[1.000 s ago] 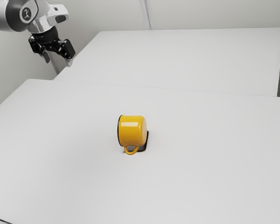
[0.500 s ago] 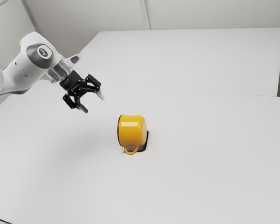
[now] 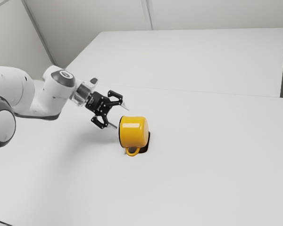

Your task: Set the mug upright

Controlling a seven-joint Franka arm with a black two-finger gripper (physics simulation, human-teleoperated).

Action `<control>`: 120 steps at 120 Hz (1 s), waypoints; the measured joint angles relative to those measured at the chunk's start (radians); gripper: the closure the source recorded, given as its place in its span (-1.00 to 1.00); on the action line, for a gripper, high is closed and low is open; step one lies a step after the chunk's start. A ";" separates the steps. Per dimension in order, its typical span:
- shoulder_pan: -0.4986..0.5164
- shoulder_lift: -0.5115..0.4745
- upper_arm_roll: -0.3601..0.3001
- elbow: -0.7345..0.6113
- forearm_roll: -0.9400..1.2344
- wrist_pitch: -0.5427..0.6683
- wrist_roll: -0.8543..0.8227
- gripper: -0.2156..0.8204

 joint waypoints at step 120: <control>-0.114 -0.072 -0.011 0.033 0.179 0.104 -0.038 0.85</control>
